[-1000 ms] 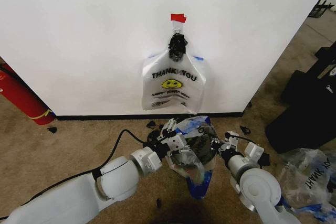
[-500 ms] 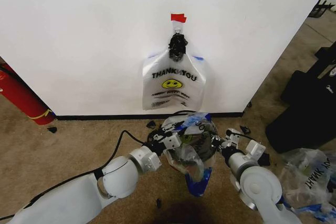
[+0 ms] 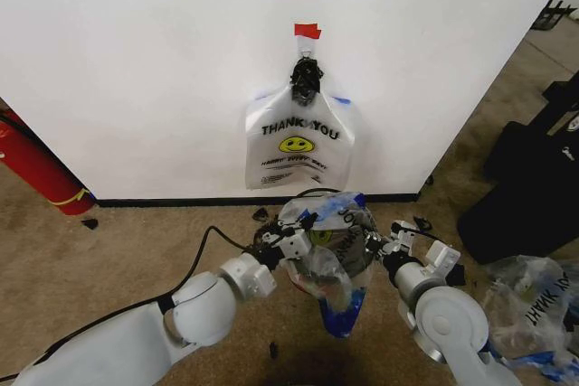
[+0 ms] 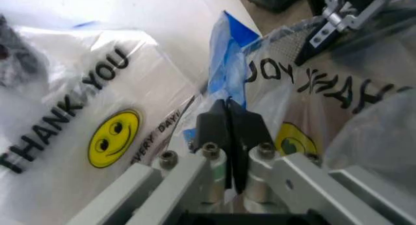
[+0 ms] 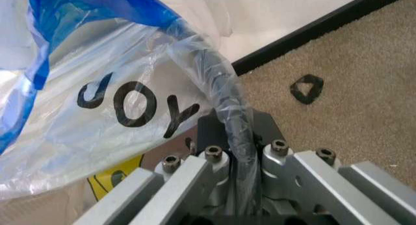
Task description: Pick up the garbage bag from the wall and place it over the trash bin.
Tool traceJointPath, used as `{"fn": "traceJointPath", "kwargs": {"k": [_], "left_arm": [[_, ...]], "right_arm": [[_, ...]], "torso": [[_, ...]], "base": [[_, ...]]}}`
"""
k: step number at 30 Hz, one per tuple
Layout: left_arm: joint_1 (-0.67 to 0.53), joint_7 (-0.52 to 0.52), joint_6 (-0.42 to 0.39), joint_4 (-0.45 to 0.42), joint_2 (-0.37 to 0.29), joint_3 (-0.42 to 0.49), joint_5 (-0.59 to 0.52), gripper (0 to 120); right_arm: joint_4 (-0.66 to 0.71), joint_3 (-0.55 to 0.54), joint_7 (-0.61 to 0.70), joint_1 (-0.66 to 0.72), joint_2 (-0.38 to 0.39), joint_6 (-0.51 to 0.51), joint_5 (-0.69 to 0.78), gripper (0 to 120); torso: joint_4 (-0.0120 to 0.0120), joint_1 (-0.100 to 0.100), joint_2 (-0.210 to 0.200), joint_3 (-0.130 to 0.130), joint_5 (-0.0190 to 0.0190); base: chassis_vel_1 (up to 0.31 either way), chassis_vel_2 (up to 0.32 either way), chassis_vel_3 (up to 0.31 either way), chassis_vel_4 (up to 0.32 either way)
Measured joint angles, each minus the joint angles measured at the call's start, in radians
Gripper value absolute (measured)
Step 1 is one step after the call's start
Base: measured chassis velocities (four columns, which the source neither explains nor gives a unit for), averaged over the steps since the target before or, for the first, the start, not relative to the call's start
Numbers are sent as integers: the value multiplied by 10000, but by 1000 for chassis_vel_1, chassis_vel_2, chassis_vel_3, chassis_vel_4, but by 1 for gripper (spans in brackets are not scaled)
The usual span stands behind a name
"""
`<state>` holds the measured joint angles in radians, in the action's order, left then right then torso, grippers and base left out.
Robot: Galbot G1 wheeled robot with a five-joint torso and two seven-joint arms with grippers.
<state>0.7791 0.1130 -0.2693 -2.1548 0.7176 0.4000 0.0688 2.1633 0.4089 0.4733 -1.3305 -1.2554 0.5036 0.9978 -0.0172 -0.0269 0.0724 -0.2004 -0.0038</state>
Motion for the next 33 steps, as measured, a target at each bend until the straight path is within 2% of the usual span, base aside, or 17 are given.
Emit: {"fn": "traceJointPath", "kwargs": {"k": [4,6,9,11,15,18,19,24,26,31,33], "left_arm": [[91,-151,-3,78,-95,-47,802,25],[91,-156,-6,100,-84,-48,857,25],[56,-295,-82,296,51,-51,1425,41],[37,-327,-93,350,78,-51,1538,45],[-83,-342,-104,558,223,-72,1842,59],[-221,-325,-104,640,286,-69,1876,49],[-221,-325,-104,640,286,-69,1876,49],[-230,-126,-44,581,344,-55,1526,26],[-219,-119,-41,567,345,-51,1498,24],[-289,-68,-71,555,436,67,1168,1],[-330,-48,-74,585,459,83,1133,0]], "right_arm": [[11,-26,2,-19,-32,0,-10,0],[14,-30,2,-21,-33,0,-10,0],[43,-31,2,-29,-17,0,1,0],[53,-24,2,-27,-8,0,16,0],[89,-17,0,-20,9,1,53,0],[89,-17,-2,-6,3,2,65,0],[89,-17,-2,-6,3,2,65,0],[18,-44,-18,8,-39,1,41,0],[6,-44,-18,12,-41,2,36,0],[-37,-64,-26,36,-46,1,23,0],[-37,-64,-27,36,-43,2,23,0]], "torso": [[0,0,0,0,0],[0,0,0,0,0],[-2,0,0,0,0],[-1,0,0,0,-1],[-1,0,0,0,-1],[-2,0,0,0,-1],[-2,0,0,0,-1],[-2,0,0,0,0],[-1,0,0,0,0],[0,0,0,0,0],[-1,0,0,0,0]], "base": [[0,0,0,0],[0,0,0,0],[0,0,0,0],[0,0,0,0],[0,0,0,0],[0,0,0,0],[0,0,0,0],[0,0,0,0],[0,0,0,0],[0,0,0,0],[0,0,0,0]]}}
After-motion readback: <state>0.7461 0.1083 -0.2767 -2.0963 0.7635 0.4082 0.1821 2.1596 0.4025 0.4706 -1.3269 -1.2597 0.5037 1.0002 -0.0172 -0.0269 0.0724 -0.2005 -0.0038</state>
